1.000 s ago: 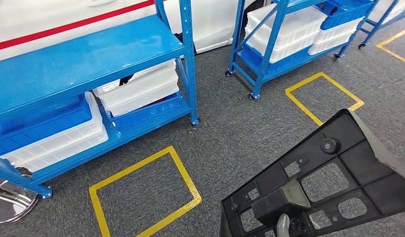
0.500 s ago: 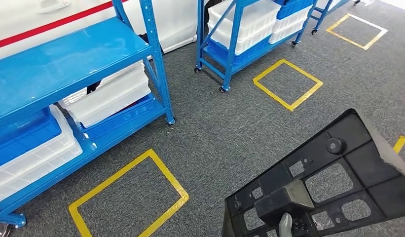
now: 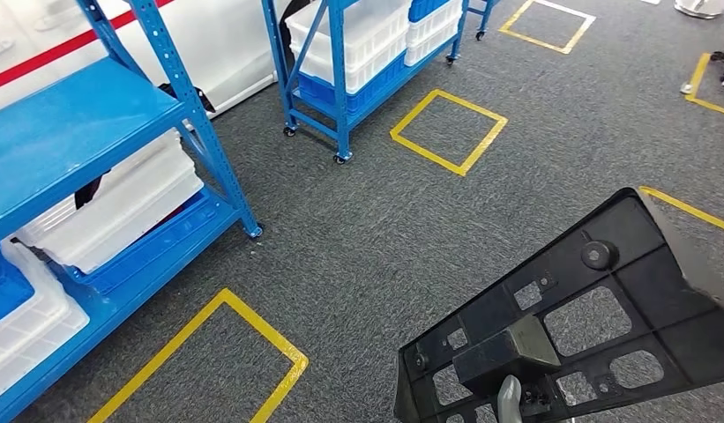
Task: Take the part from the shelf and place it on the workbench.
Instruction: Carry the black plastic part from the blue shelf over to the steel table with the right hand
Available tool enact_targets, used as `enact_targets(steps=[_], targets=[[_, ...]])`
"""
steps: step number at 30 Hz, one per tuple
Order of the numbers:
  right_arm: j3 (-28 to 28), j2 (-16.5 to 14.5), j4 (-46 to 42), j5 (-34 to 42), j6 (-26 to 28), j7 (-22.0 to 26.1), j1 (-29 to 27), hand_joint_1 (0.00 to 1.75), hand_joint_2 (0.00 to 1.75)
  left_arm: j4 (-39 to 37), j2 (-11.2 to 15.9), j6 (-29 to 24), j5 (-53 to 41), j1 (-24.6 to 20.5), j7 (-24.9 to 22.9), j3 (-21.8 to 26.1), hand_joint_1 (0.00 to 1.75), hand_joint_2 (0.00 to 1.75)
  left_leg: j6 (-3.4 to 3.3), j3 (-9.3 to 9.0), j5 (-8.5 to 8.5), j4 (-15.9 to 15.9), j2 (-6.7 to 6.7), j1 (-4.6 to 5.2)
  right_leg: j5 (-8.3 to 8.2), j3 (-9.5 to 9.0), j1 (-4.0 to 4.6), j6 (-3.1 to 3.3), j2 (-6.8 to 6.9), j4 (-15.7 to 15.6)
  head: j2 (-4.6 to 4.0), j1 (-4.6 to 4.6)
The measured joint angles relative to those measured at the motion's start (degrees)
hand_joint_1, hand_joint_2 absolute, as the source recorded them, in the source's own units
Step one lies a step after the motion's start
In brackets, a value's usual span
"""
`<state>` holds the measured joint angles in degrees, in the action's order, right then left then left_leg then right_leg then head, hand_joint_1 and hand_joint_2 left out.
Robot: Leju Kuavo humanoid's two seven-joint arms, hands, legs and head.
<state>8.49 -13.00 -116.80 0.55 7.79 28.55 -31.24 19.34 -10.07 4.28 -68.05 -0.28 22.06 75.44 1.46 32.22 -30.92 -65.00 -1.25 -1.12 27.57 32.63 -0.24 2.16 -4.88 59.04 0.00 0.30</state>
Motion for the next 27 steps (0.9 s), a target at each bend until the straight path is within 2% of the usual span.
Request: enact_targets(steps=[2,3,4,5,6,7,9,10,11,12,13,14,16,17,18,20,21,22,24,25,26,27], targets=[[0.1,0.0,0.0,0.0,0.1,0.0,0.0,1.75,1.75,0.1,0.0,0.0,-0.3,-0.1,-0.1,0.2,0.00,0.00,-0.28,-1.97,1.66,5.3,-1.84,-0.03,0.02,0.39,0.02,-0.52,-1.42,0.4,0.00,-0.04],[0.1,0.0,0.0,-0.1,0.2,0.0,0.0,1.75,1.75,0.1,0.0,0.0,-0.5,-0.1,-0.1,0.3,0.00,0.00,-0.45,-2.26,1.52,6.1,-2.22,0.06,-0.06,0.64,-0.01,-0.88,-2.02,0.5,0.00,-0.01],[0.2,0.0,0.0,-0.1,0.3,-0.1,-0.1,1.75,1.75,0.1,0.0,0.1,-0.6,-0.2,-0.2,0.4,0.00,0.00,-0.71,-2.39,1.50,6.5,-1.80,0.10,-0.22,0.91,-0.08,-1.29,-2.63,0.5,-0.01,0.01],[0.2,0.0,0.0,-0.1,0.5,-0.1,-0.1,1.75,1.75,0.1,-0.1,0.1,-0.8,-0.2,-0.3,0.4,0.00,0.00,-1.08,-2.45,1.70,6.6,-1.18,0.09,-0.27,1.09,-0.16,-1.59,-2.68,0.5,-0.01,0.02],[0.3,0.0,0.0,-0.1,0.6,-0.1,-0.2,1.75,1.75,0.2,-0.2,0.1,-0.9,-0.2,-0.3,0.4,0.00,0.00,-1.49,-2.56,1.92,6.9,-0.54,0.04,0.11,1.41,-0.13,-1.84,-1.78,1.0,-0.01,-0.03],[0.3,0.0,0.0,-0.1,0.8,-0.1,-0.2,1.75,1.75,0.3,-0.2,0.1,-1.1,-0.3,-0.3,0.5,0.00,0.00,-1.91,-2.64,2.14,7.2,0.18,-0.02,1.16,2.17,-0.08,-2.07,-0.28,2.6,-0.01,-0.22],[0.4,0.1,0.0,-0.1,1.0,-0.2,0.0,1.75,1.75,0.5,-0.3,0.1,-1.4,-0.1,-0.3,0.7,0.00,0.00,-2.40,-2.64,2.30,7.4,1.66,0.08,4.76,5.05,-0.11,-2.53,3.12,8.7,0.00,-0.49],[0.5,0.1,0.0,-0.1,1.0,-0.2,0.1,1.75,1.75,0.5,-0.3,0.1,-1.5,0.0,-0.3,0.8,0.00,0.00,-2.50,-2.61,2.27,7.4,2.48,0.17,6.44,6.80,-0.24,-2.76,3.87,12.3,0.00,-0.56],[0.5,0.1,0.0,-0.1,1.0,-0.2,0.1,1.75,1.75,0.5,-0.3,0.1,-1.5,0.0,-0.3,0.9,0.00,0.00,-2.50,-2.62,2.21,7.4,3.29,0.22,7.23,8.04,-0.40,-2.95,4.20,14.9,-0.01,-0.56],[0.5,0.2,0.0,-0.1,1.0,-0.2,0.1,1.75,1.75,0.5,-0.3,0.1,-1.5,0.0,-0.3,1.1,0.00,0.00,-2.47,-2.64,2.12,7.4,4.08,0.26,7.01,8.41,-0.56,-3.10,4.43,15.8,-0.01,-0.57],[0.5,0.2,0.0,-0.1,1.0,-0.2,0.0,1.75,1.75,0.5,-0.3,0.1,-1.5,0.0,-0.4,1.2,0.00,0.00,-2.35,-2.74,1.99,7.4,4.84,0.26,5.73,7.59,-0.68,-3.17,4.77,14.3,-0.01,-0.58],[0.5,0.2,0.0,-0.1,1.0,-0.2,0.0,1.75,1.75,0.6,-0.3,0.1,-1.6,-0.1,-0.4,1.3,0.00,0.00,-2.18,-2.95,1.83,7.4,5.55,0.26,3.84,5.74,-0.75,-3.15,5.57,11.0,-0.01,-0.59],[0.7,0.3,0.0,-0.1,1.1,-0.2,0.1,1.75,1.75,0.6,-0.3,0.1,-1.6,-0.1,-0.4,1.4,0.00,0.00,-1.65,-3.47,1.37,7.3,6.80,0.46,1.26,1.75,-0.45,-2.76,8.79,3.6,-0.01,-0.60],[0.8,0.3,0.0,-0.1,1.1,-0.2,0.2,1.75,1.75,0.6,-0.3,0.2,-1.7,-0.1,-0.4,1.5,0.00,0.00,-1.35,-3.68,1.15,7.3,7.37,0.61,0.85,0.65,-0.21,-2.43,9.86,1.4,-0.01,-0.56],[0.9,0.3,0.0,-0.2,1.1,-0.1,0.3,1.75,1.75,0.6,-0.3,0.2,-1.7,-0.2,-0.3,1.6,0.00,0.00,-1.05,-3.87,0.95,7.3,7.97,0.78,0.96,0.33,0.04,-2.11,10.30,0.6,-0.01,-0.53],[1.1,0.4,0.0,-0.2,1.3,-0.1,0.2,1.75,1.75,0.6,-0.3,0.2,-1.9,-0.4,-0.3,1.7,0.00,0.00,-0.45,-4.28,0.60,7.4,8.91,0.77,0.82,0.46,0.17,-1.39,8.75,0.3,-0.01,-0.48],[1.1,0.4,0.0,-0.2,1.4,-0.1,0.2,1.75,1.75,0.6,-0.3,0.2,-2.0,-0.5,-0.3,1.8,0.00,0.00,-0.15,-4.34,0.10,7.1,8.05,0.65,0.68,0.46,0.09,-1.05,8.03,0.2,-0.01,-0.44],[1.2,0.4,0.0,-0.2,1.5,-0.1,0.2,1.75,1.75,0.6,-0.3,0.2,-2.1,-0.6,-0.3,1.8,0.00,0.00,0.06,-3.96,-0.91,5.8,6.50,0.49,0.52,0.46,-0.01,-0.64,7.30,0.0,-0.01,-0.37],[1.4,0.4,0.0,-0.3,1.5,-0.1,0.3,1.75,1.75,0.6,-0.4,0.2,-2.3,-0.5,-0.3,1.8,0.00,0.00,0.21,-1.34,-4.46,-0.2,2.81,0.32,0.36,0.45,-0.08,-0.01,5.84,-0.2,-0.01,-0.11],[1.5,0.4,0.0,-0.4,1.5,-0.1,0.4,1.75,1.75,0.6,-0.4,0.2,-2.4,-0.4,-0.3,1.8,0.00,0.00,0.17,0.59,-6.22,-4.3,2.05,0.32,0.35,0.46,0.00,0.18,4.99,-0.2,-0.01,-0.03],[1.6,0.4,0.0,-0.4,1.5,-0.1,0.4,1.75,1.75,0.6,-0.4,0.2,-2.4,-0.2,-0.3,1.9,0.00,0.00,0.14,2.30,-7.21,-7.7,1.78,0.32,0.36,0.42,0.10,0.28,4.07,-0.1,-0.01,0.02],[1.6,0.4,0.0,-0.4,1.5,-0.1,0.4,1.75,1.75,0.6,-0.4,0.2,-2.4,-0.1,-0.3,1.9,0.00,0.00,0.08,3.27,-7.02,-9.2,1.69,0.34,0.36,0.34,0.18,0.30,3.12,-0.1,-0.01,0.02]])
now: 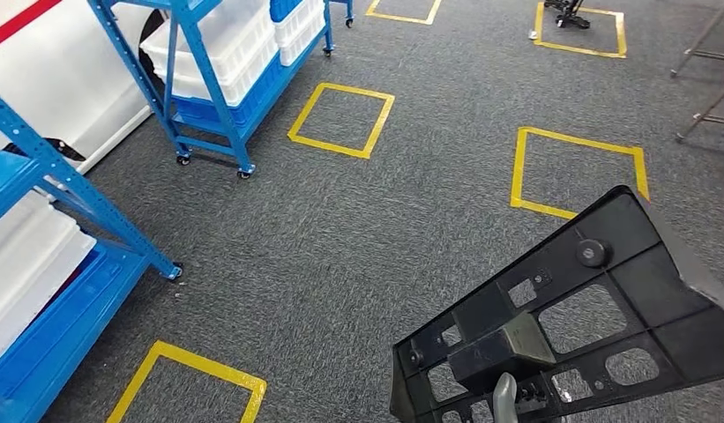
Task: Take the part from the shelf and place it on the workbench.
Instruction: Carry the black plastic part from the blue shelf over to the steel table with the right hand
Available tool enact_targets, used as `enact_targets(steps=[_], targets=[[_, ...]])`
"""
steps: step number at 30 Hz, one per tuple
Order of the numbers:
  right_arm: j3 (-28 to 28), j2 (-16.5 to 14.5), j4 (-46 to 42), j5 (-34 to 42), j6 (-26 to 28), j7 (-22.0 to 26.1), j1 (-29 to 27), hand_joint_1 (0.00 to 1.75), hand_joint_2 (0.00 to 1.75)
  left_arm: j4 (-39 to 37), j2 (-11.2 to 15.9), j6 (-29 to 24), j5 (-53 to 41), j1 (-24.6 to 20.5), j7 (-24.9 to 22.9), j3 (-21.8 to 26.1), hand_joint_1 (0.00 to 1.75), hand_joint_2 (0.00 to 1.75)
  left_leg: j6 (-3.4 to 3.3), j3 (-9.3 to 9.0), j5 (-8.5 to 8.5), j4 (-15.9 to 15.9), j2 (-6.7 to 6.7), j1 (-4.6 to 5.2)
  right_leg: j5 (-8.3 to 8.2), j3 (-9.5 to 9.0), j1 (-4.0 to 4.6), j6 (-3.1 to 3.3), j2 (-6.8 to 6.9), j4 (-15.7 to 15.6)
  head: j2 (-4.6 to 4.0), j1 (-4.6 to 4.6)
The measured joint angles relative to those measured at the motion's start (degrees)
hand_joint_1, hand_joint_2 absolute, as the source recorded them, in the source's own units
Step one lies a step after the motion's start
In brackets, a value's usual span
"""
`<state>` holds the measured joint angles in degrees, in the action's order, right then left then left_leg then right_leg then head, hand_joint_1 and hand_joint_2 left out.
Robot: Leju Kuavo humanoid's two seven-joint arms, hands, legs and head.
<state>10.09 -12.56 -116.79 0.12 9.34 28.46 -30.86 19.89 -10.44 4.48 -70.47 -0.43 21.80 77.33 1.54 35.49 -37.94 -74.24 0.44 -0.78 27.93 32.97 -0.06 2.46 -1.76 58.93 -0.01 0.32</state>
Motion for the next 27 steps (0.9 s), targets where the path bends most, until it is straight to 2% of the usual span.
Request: enact_targets(steps=[1,2,4,5,6,7,8,9,10,12,13,14,15,16,17,18,20,21,22,23,24,25,27], targets=[[0.0,0.0,0.0,0.0,0.0,0.0,0.0,1.75,1.75,0.0,0.0,0.0,0.0,0.0,0.0,0.0,0.00,0.00,-0.11,0.05,1.33,0.6,-0.09,0.00,0.01,-0.12,0.05,-0.01,-0.96,0.0,0.01,0.01],[0.0,0.0,0.0,-0.1,0.0,0.0,0.0,1.75,1.75,0.0,0.0,0.0,0.0,0.0,0.0,0.0,0.00,0.00,-0.27,-0.85,3.53,3.3,-0.44,0.00,0.03,-0.29,0.06,-0.04,-1.86,0.1,0.01,0.01],[0.1,0.0,0.0,-0.1,0.0,0.0,0.0,1.75,1.75,0.0,0.0,0.0,0.0,0.0,0.0,0.0,0.00,0.00,-0.63,-3.49,7.72,10.8,-3.31,-0.13,0.14,-0.39,0.05,-0.27,-3.52,0.3,-0.01,-0.02],[0.1,0.0,0.0,-0.1,0.0,0.0,0.0,1.75,1.75,0.0,0.0,0.0,0.0,0.0,0.0,0.1,0.00,0.00,-0.76,-4.45,8.69,13.5,-4.78,-0.18,0.15,-0.22,-0.01,-0.50,-4.27,0.5,-0.01,-0.01],[0.1,0.1,0.0,-0.1,0.0,0.0,0.0,1.75,1.75,0.0,0.0,0.0,0.0,0.0,0.0,0.1,0.00,0.00,-0.87,-4.95,8.96,15.0,-5.84,-0.17,0.07,0.08,-0.11,-0.81,-5.03,0.5,-0.01,-0.03],[0.2,0.1,0.0,-0.1,0.1,0.0,0.0,1.75,1.75,0.0,0.0,0.0,0.0,0.0,0.0,0.2,0.00,0.00,-1.00,-5.11,8.83,15.4,-5.91,-0.11,-0.10,0.38,-0.22,-1.20,-5.76,0.6,-0.01,-0.03],[0.2,0.1,0.0,-0.1,0.1,0.0,-0.1,1.75,1.75,0.0,0.0,0.0,0.0,0.0,0.0,0.2,0.00,0.00,-1.23,-5.22,8.89,15.7,-5.26,-0.09,-0.31,0.65,-0.34,-1.63,-6.46,0.5,0.00,-0.04],[0.2,0.1,0.0,-0.1,0.1,0.0,-0.2,1.75,1.75,0.0,0.0,0.0,0.0,-0.1,0.0,0.2,0.00,0.00,-1.55,-5.35,9.11,16.0,-4.50,-0.14,-0.22,0.87,-0.33,-1.95,-6.11,0.7,0.00,-0.08],[0.2,0.1,0.0,-0.1,0.1,0.0,-0.3,1.75,1.75,0.0,0.0,0.0,0.0,-0.1,0.0,0.2,0.00,0.00,-1.95,-5.48,9.32,16.3,-3.69,-0.22,0.41,1.34,-0.24,-2.25,-4.77,1.5,0.01,-0.21],[0.2,0.2,0.0,-0.2,0.1,0.0,-0.2,1.75,1.75,0.0,0.0,0.0,0.0,-0.1,0.0,0.2,0.00,0.00,-2.55,-5.65,9.53,16.8,-1.83,-0.21,3.49,3.75,-0.16,-2.74,-0.82,6.5,0.01,-0.48],[0.2,0.3,0.0,-0.2,0.2,0.0,-0.2,1.75,1.75,0.0,0.0,0.0,0.0,0.0,0.0,0.2,0.00,0.00,-2.72,-5.64,9.49,16.8,-0.90,-0.11,5.33,5.54,-0.27,-3.01,0.47,10.1,0.01,-0.60],[0.2,0.3,0.0,-0.3,0.2,0.0,-0.2,1.75,1.75,0.0,0.0,0.0,0.0,0.1,0.0,0.2,0.00,0.00,-2.76,-5.60,9.42,16.8,0.07,-0.03,6.63,7.15,-0.46,-3.26,0.99,13.4,0.01,-0.61],[0.2,0.3,0.1,-0.3,0.2,0.0,-0.2,1.75,1.75,0.0,0.1,0.0,-0.1,0.1,0.0,0.3,0.00,0.00,-2.75,-5.60,9.34,16.8,1.02,0.01,6.95,7.99,-0.65,-3.47,1.24,15.1,0.01,-0.61],[0.2,0.4,0.1,-0.4,0.3,0.0,-0.3,1.75,1.75,0.0,0.1,0.0,-0.2,0.1,0.0,0.3,0.00,0.00,-2.69,-5.63,9.25,16.8,1.90,0.02,6.26,7.81,-0.82,-3.62,1.45,15.0,0.01,-0.61],[0.2,0.5,0.1,-0.4,0.3,0.0,-0.4,1.75,1.75,0.0,0.1,0.0,-0.3,0.1,0.0,0.3,0.00,0.00,-2.57,-5.72,9.14,16.8,2.71,0.02,4.71,6.43,-0.96,-3.71,1.83,12.6,0.01,-0.62],[0.2,0.5,0.2,-0.4,0.3,0.0,-0.4,1.75,1.75,0.0,0.1,0.0,-0.3,0.0,0.0,0.3,0.00,0.00,-2.39,-5.94,9.00,16.8,3.41,0.04,2.85,4.15,-1.00,-3.68,2.88,8.7,0.01,-0.62],[0.2,0.5,0.2,-0.6,0.3,0.1,-0.4,1.75,1.75,0.0,0.1,0.0,-0.3,0.0,0.0,0.3,0.00,0.00,-1.81,-6.33,8.60,16.7,4.58,0.30,0.84,0.30,-0.56,-3.17,5.53,1.9,0.01,-0.60],[0.2,0.5,0.2,-0.6,0.4,0.1,-0.4,1.75,1.75,0.0,0.1,0.0,-0.4,-0.1,0.0,0.3,0.00,0.00,-1.50,-6.56,8.41,16.6,5.10,0.42,0.68,-0.56,-0.31,-2.82,6.31,0.3,0.01,-0.57],[0.2,0.5,0.2,-0.7,0.4,0.2,-0.4,1.75,1.75,0.0,0.1,0.0,-0.4,-0.1,0.0,0.3,0.00,0.00,-1.21,-6.77,8.26,16.7,5.64,0.52,0.88,-0.63,-0.05,-2.50,6.24,0.0,0.01,-0.51],[0.2,0.5,0.2,-0.8,0.5,0.2,-0.5,1.75,1.75,0.0,0.1,0.0,-0.4,-0.2,0.0,0.3,0.00,0.00,-0.96,-7.06,8.14,16.7,6.22,0.49,0.79,-0.56,-0.04,-2.18,5.47,-0.1,0.01,-0.46],[0.3,0.5,0.1,-0.9,0.5,0.3,-0.6,1.75,1.75,0.0,0.1,0.0,-0.5,-0.4,0.0,0.3,0.00,0.00,-0.65,-7.26,7.86,16.6,6.16,0.35,0.69,-0.60,-0.11,-1.85,4.82,-0.3,0.01,-0.43],[0.3,0.5,0.1,-1.0,0.5,0.3,-0.7,1.75,1.75,0.0,0.1,-0.1,-0.6,-0.5,0.0,0.3,0.00,0.00,-0.38,-7.09,7.12,15.8,5.16,0.22,0.54,-0.66,-0.21,-1.49,4.16,-0.5,0.01,-0.35],[0.3,0.5,0.1,-1.2,0.5,0.4,-0.7,1.75,1.75,0.0,0.1,-0.1,-0.8,-0.5,0.1,0.3,0.00,0.00,0.00,-4.96,4.03,10.8,1.95,-0.07,0.27,-0.81,-0.45,-0.76,2.90,-0.8,0.01,-0.09]])
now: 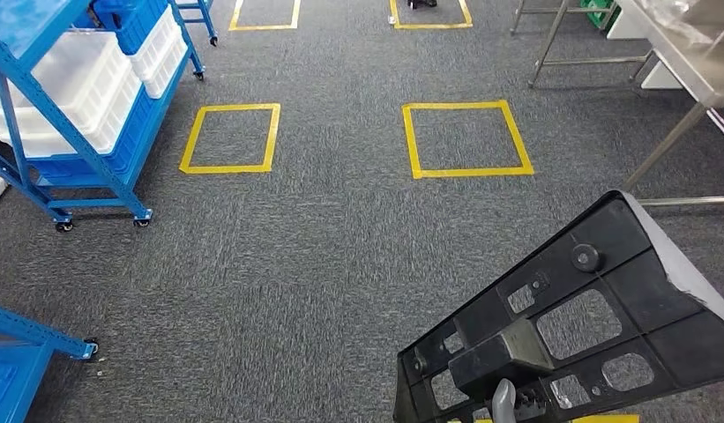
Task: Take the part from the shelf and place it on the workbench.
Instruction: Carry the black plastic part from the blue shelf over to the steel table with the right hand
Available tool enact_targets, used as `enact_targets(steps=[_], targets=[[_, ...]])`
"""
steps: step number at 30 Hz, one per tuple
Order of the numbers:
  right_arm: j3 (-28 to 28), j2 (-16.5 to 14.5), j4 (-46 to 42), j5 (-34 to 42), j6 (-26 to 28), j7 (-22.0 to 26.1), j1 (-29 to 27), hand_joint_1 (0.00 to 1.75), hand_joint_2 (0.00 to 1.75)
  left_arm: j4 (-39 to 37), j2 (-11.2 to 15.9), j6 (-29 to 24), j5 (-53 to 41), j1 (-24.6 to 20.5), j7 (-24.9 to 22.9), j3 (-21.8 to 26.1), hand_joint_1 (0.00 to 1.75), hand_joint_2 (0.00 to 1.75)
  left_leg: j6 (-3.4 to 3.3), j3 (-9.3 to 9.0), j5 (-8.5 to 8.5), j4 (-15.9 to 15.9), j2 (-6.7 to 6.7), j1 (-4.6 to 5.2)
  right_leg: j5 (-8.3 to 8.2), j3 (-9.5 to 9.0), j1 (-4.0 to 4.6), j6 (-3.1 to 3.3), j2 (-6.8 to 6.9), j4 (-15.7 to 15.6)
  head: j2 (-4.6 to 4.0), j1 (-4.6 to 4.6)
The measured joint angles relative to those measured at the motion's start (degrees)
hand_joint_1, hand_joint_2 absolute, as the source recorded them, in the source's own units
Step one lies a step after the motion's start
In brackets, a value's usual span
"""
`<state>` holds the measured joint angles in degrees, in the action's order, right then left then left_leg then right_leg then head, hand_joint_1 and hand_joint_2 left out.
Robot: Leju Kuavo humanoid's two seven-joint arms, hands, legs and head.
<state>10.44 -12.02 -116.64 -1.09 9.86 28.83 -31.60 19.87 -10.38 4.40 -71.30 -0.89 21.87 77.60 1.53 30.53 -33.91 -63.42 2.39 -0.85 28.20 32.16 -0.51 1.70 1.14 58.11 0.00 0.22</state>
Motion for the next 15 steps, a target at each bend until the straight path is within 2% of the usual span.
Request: enact_targets(steps=[1,2,3,4,5,6,8,9,10,12,13,15], targets=[[0.1,0.0,0.0,0.0,0.0,0.0,0.0,1.75,1.75,0.0,0.0,0.0,-0.1,0.1,0.0,0.0,0.00,0.00,0.06,1.81,-1.91,-3.9,-1.26,-0.02,-0.03,0.02,0.05,0.22,-0.70,0.0,0.00,0.11],[0.1,0.0,0.0,-0.1,0.0,0.0,0.0,1.75,1.75,0.0,0.0,0.0,-0.2,0.2,0.0,0.0,0.00,0.00,0.09,3.63,-3.36,-7.6,-1.70,-0.04,-0.03,0.03,0.12,0.35,-1.45,0.0,0.00,0.18],[0.1,0.0,0.0,-0.1,0.0,0.0,0.0,1.75,1.75,0.0,0.0,0.0,-0.2,0.4,0.0,0.0,0.00,0.00,0.11,4.96,-3.87,-10.2,-1.86,-0.04,-0.02,0.01,0.18,0.39,-2.27,0.1,0.00,0.18],[0.2,0.0,0.0,-0.1,0.0,0.0,0.0,1.75,1.75,0.0,0.0,0.0,-0.2,0.4,0.0,0.0,0.00,0.00,0.10,5.46,-3.24,-10.8,-1.93,-0.05,-0.01,-0.01,0.21,0.39,-3.15,0.2,0.00,0.18],[0.2,0.0,0.0,-0.1,0.0,0.0,0.0,1.75,1.75,0.0,0.0,0.0,-0.2,0.4,0.0,0.0,0.00,0.00,0.05,4.96,-1.52,-9.1,-2.10,-0.09,0.04,-0.06,0.18,0.33,-4.04,0.3,0.00,0.19],[0.2,0.0,0.0,-0.1,0.0,0.0,0.0,1.75,1.75,0.0,0.0,0.0,-0.2,0.4,0.0,0.0,0.00,0.00,0.01,3.67,0.86,-5.7,-2.73,-0.20,0.12,-0.10,0.13,0.22,-4.91,0.5,0.00,0.20],[0.3,0.0,0.0,-0.1,0.0,0.0,0.0,1.75,1.75,0.0,0.0,0.0,-0.2,0.4,0.0,0.0,0.00,0.00,-0.11,1.02,3.96,1.3,-5.54,-0.53,0.35,0.09,0.13,-0.25,-6.49,1.1,-0.01,0.18],[0.3,0.0,0.0,-0.2,0.0,0.0,0.0,1.75,1.75,0.0,0.0,0.0,-0.2,0.4,0.0,0.0,0.00,0.00,-0.20,0.34,4.42,3.2,-6.69,-0.61,0.37,0.35,0.13,-0.58,-7.18,1.3,-0.01,0.16],[0.4,0.0,0.0,-0.2,0.0,0.0,0.0,1.75,1.75,0.0,0.0,0.0,-0.2,0.4,0.0,0.1,0.00,0.00,-0.41,0.09,4.25,3.9,-7.25,-0.57,0.28,0.65,0.10,-0.96,-7.85,1.4,-0.01,0.17],[0.4,0.0,0.0,-0.3,0.0,0.0,-0.2,1.75,1.75,0.0,-0.1,0.0,-0.2,0.3,0.0,0.1,0.00,0.00,-1.13,-0.09,4.52,4.4,-6.15,-0.48,0.00,1.11,-0.14,-1.74,-9.00,1.3,0.00,0.17],[0.4,0.0,0.0,-0.3,0.0,0.1,-0.2,1.75,1.75,0.0,-0.1,-0.1,-0.2,0.2,0.0,0.1,0.00,0.00,-1.59,-0.21,4.73,4.7,-5.44,-0.49,0.31,1.40,-0.15,-2.03,-8.35,1.7,-0.01,0.08],[0.4,0.1,0.0,-0.4,0.0,0.1,-0.2,1.75,1.75,0.0,-0.1,-0.1,-0.3,0.1,0.0,0.1,0.00,0.00,-2.37,-0.31,5.08,5.2,-3.84,-0.50,2.72,3.30,-0.03,-2.45,-5.13,5.5,-0.01,-0.31]])
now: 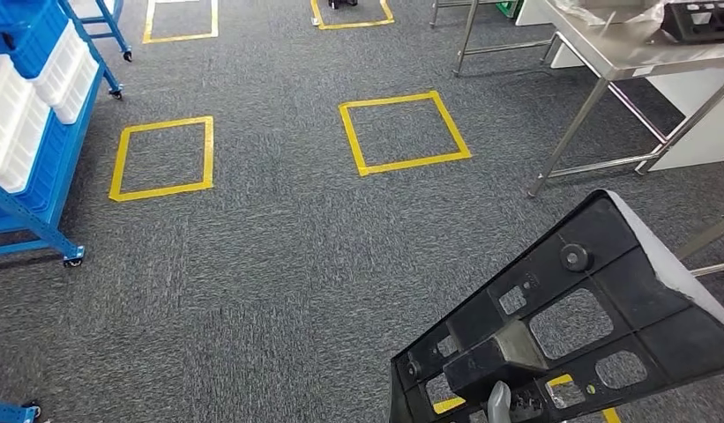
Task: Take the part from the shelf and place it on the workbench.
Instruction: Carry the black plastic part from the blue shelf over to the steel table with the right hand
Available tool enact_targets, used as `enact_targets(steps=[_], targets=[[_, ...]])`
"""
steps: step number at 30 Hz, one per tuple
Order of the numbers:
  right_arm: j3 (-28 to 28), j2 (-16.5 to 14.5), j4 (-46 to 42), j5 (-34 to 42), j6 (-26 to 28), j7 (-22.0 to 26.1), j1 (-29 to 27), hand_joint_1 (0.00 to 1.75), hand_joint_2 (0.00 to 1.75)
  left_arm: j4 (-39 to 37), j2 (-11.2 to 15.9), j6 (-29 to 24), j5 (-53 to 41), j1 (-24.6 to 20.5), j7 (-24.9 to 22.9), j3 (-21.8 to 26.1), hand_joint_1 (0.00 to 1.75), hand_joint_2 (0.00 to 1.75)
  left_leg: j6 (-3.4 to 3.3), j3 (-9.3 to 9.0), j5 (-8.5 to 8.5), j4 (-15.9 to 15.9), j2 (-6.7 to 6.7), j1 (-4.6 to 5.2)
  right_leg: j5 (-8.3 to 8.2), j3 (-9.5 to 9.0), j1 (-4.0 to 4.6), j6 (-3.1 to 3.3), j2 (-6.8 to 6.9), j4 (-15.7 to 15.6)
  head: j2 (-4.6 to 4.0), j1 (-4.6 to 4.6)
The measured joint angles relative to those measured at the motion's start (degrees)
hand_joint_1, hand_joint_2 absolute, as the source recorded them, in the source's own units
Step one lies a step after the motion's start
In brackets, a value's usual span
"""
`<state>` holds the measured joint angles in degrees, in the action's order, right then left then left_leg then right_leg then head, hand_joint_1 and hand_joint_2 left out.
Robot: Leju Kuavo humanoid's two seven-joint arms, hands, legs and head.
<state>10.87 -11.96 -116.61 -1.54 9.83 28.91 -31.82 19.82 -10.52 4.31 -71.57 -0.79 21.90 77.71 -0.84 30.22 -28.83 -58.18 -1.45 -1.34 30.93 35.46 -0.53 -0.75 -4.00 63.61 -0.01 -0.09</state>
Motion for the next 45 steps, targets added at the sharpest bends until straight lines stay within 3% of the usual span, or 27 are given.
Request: enact_targets(steps=[2,4,5,6,8,10,12,13,15,17,19,20,21,23,25,26,28,30,32,34,35,37,38,40,41,43,45], targets=[[0.0,0.0,0.0,-0.1,0.0,0.0,0.1,1.75,1.75,0.0,0.0,0.0,0.0,0.1,0.0,0.0,0.00,0.00,-0.33,0.05,-0.02,0.1,1.71,0.30,3.51,3.59,0.04,-0.29,2.88,7.2,0.01,-0.31],[0.0,0.1,0.2,-0.1,0.0,0.0,0.1,1.75,1.75,0.0,0.0,-0.1,0.0,0.2,0.0,0.1,0.00,0.00,-0.41,0.03,-0.17,0.1,3.46,0.51,4.28,5.51,-0.12,-0.40,3.58,11.2,0.00,-0.33],[0.0,0.1,0.2,-0.1,0.0,0.0,0.1,1.75,1.75,0.0,0.0,-0.1,0.0,0.2,0.0,0.2,0.00,0.00,-0.41,-0.07,-0.27,0.1,4.25,0.57,3.09,4.84,-0.16,-0.34,3.82,10.0,0.00,-0.32],[0.0,0.1,0.3,-0.1,0.0,0.0,0.1,1.75,1.75,0.0,0.0,-0.1,0.0,0.1,0.0,0.2,0.00,0.00,-0.35,-0.26,-0.40,0.1,4.96,0.61,1.17,3.01,-0.12,-0.16,4.36,6.7,0.00,-0.33],[0.0,0.1,0.3,-0.1,0.0,0.0,0.1,1.75,1.75,0.0,0.0,-0.1,0.0,0.0,0.0,0.3,0.00,0.00,-0.01,-0.72,-0.75,0.1,6.20,0.77,-1.75,-1.33,0.39,0.51,6.92,-1.2,0.00,-0.32],[0.1,0.1,0.3,-0.1,0.0,0.0,0.2,1.75,1.75,-0.1,0.0,-0.1,-0.1,-0.1,0.0,0.4,0.00,0.00,0.50,-1.07,-1.03,0.1,7.36,0.92,-2.33,-3.13,1.06,1.07,8.39,-4.9,0.00,-0.31],[0.1,0.1,0.3,-0.2,0.0,0.1,0.1,1.75,1.75,-0.1,-0.1,-0.1,-0.2,-0.3,0.1,0.5,0.00,0.00,1.01,-1.42,-1.24,0.3,8.57,1.00,-2.51,-3.15,1.13,1.45,7.17,-5.3,0.01,-0.27],[0.1,0.1,0.3,-0.2,0.0,0.1,0.1,1.75,1.75,-0.1,0.0,-0.1,-0.3,-0.4,0.1,0.6,0.00,0.00,1.28,-1.57,-1.56,0.1,8.30,0.94,-2.72,-3.29,0.94,1.67,6.50,-5.7,0.00,-0.27],[0.2,0.1,0.3,-0.3,0.1,0.1,0.1,1.75,1.75,-0.1,0.0,-0.1,-0.3,-0.5,0.2,0.7,0.00,0.00,1.70,-0.47,-3.83,-3.1,5.71,0.79,-3.14,-3.65,0.42,2.22,5.21,-6.4,0.00,-0.08],[0.3,0.2,0.3,-0.4,0.1,0.1,0.3,1.75,1.75,-0.2,0.1,-0.1,-0.4,-0.4,0.3,0.8,0.00,0.00,1.95,2.81,-7.44,-10.3,2.74,0.53,-3.21,-3.65,0.28,2.50,3.89,-6.4,0.01,0.13],[0.4,0.2,0.4,-0.5,0.1,0.1,0.3,1.75,1.75,-0.2,0.1,-0.1,-0.4,-0.1,0.2,0.9,0.00,0.00,2.20,5.49,-8.64,-15.4,2.01,0.43,-3.19,-3.66,0.25,2.55,2.26,-6.3,0.01,0.17],[0.4,0.2,0.5,-0.5,0.1,0.1,0.3,1.75,1.75,-0.2,0.1,-0.1,-0.4,-0.1,0.2,0.9,0.00,0.00,2.29,5.56,-7.52,-15.0,1.90,0.37,-3.15,-3.68,0.21,2.49,1.39,-6.1,0.01,0.17],[0.4,0.2,0.5,-0.5,0.1,0.1,0.3,1.75,1.75,-0.2,0.1,-0.1,-0.5,-0.1,0.2,0.9,0.00,0.00,2.37,4.60,-5.40,-12.4,1.62,0.25,-3.04,-3.71,0.13,2.33,0.52,-5.9,0.01,0.18],[0.4,0.2,0.5,-0.6,0.1,0.1,0.3,1.75,1.75,-0.3,0.2,-0.1,-0.5,-0.1,0.2,1.0,0.00,0.00,2.50,1.77,-1.70,-5.0,-1.02,-0.19,-2.66,-3.45,0.04,1.74,-1.07,-5.1,0.00,0.21],[0.4,0.2,0.5,-0.6,0.1,0.1,0.4,1.75,1.75,-0.3,0.2,-0.1,-0.5,-0.1,0.2,1.0,0.00,0.00,2.24,0.51,-0.89,-1.4,-3.53,-0.41,-2.48,-2.77,0.00,1.01,-2.47,-4.4,0.00,0.19],[0.4,0.2,0.5,-0.6,0.1,0.1,0.3,1.75,1.75,-0.3,0.1,-0.1,-0.5,-0.1,0.2,1.0,0.00,0.00,1.92,0.46,-1.07,-1.3,-3.72,-0.29,-2.58,-2.44,-0.06,0.64,-3.18,-4.3,-0.01,0.17],[0.5,0.2,0.5,-0.7,0.1,0.1,0.2,1.75,1.75,-0.4,0.1,-0.1,-0.7,-0.1,0.2,1.0,0.00,0.00,1.07,0.33,-0.80,-1.1,-2.21,-0.21,-2.71,-2.04,-0.30,0.01,-3.89,-4.2,-0.01,0.09],[0.5,0.2,0.5,-0.7,0.2,0.1,0.1,1.75,1.75,-0.4,0.1,-0.1,-0.8,-0.2,0.2,1.0,0.00,0.00,0.31,0.18,-0.46,-0.7,-0.62,-0.27,-1.05,-0.65,-0.17,-0.45,-1.23,-1.6,0.00,-0.31],[0.5,0.3,0.5,-0.8,0.3,0.0,0.2,1.75,1.75,-0.4,0.1,-0.1,-0.9,-0.1,0.2,1.0,0.00,0.00,-0.12,0.17,-0.46,-0.5,1.09,-0.01,2.41,2.66,-0.10,-0.76,2.43,5.0,0.00,-0.72],[0.5,0.4,0.5,-0.9,0.4,0.0,0.3,1.75,1.75,-0.4,0.1,-0.1,-1.0,0.1,0.2,1.1,0.00,0.00,-0.29,0.13,-0.63,-0.5,2.93,0.28,4.12,5.45,-0.21,-0.88,3.57,10.5,0.00,-0.76],[0.5,0.5,0.6,-0.9,0.4,0.0,0.2,1.75,1.75,-0.4,0.1,-0.2,-1.0,0.1,0.2,1.1,0.00,0.00,-0.33,0.04,-0.75,-0.5,3.79,0.36,3.45,5.49,-0.21,-0.82,3.76,10.6,0.00,-0.76],[0.5,0.5,0.6,-0.9,0.4,0.0,0.2,1.75,1.75,-0.5,0.1,-0.1,-1.0,0.0,0.2,1.1,0.00,0.00,-0.27,-0.36,-1.03,-0.5,5.20,0.48,-0.19,2.27,0.01,-0.26,4.92,4.6,0.01,-0.78],[0.5,0.5,0.6,-0.9,0.4,0.0,0.2,1.75,1.75,-0.5,0.1,-0.1,-1.0,-0.1,0.2,1.1,0.00,0.00,-0.14,-0.58,-1.22,-0.5,5.82,0.61,-1.61,0.18,0.35,0.15,6.31,0.8,0.01,-0.76],[0.5,0.5,0.6,-0.9,0.4,0.0,0.4,1.75,1.75,-0.6,0.0,-0.1,-1.0,-0.1,0.2,1.1,0.00,0.00,0.31,-0.92,-1.55,-0.5,6.94,0.81,-2.80,-2.23,1.07,0.90,8.21,-4.0,0.00,-0.77],[0.5,0.6,0.6,-0.9,0.5,0.0,0.4,1.75,1.75,-0.6,0.0,-0.1,-1.0,-0.2,0.2,1.1,0.00,0.00,0.59,-1.08,-1.64,-0.4,7.55,0.87,-2.61,-2.33,1.33,1.09,8.21,-4.5,0.00,-0.77],[0.6,0.6,0.6,-1.0,0.5,0.0,0.2,1.75,1.75,-0.6,0.0,-0.1,-1.1,-0.4,0.2,1.1,0.00,0.00,1.16,-1.64,-1.87,-0.1,8.21,0.83,-2.96,-2.46,1.19,1.50,6.79,-5.1,0.00,-0.79],[0.7,0.6,0.6,-1.2,0.6,0.2,0.3,1.75,1.75,-0.6,0.1,-0.1,-1.2,-0.6,0.3,1.1,0.00,0.00,1.71,-1.29,-3.33,-1.9,5.84,0.71,-3.45,-3.01,0.69,1.98,5.52,-6.0,-0.01,-0.68]])
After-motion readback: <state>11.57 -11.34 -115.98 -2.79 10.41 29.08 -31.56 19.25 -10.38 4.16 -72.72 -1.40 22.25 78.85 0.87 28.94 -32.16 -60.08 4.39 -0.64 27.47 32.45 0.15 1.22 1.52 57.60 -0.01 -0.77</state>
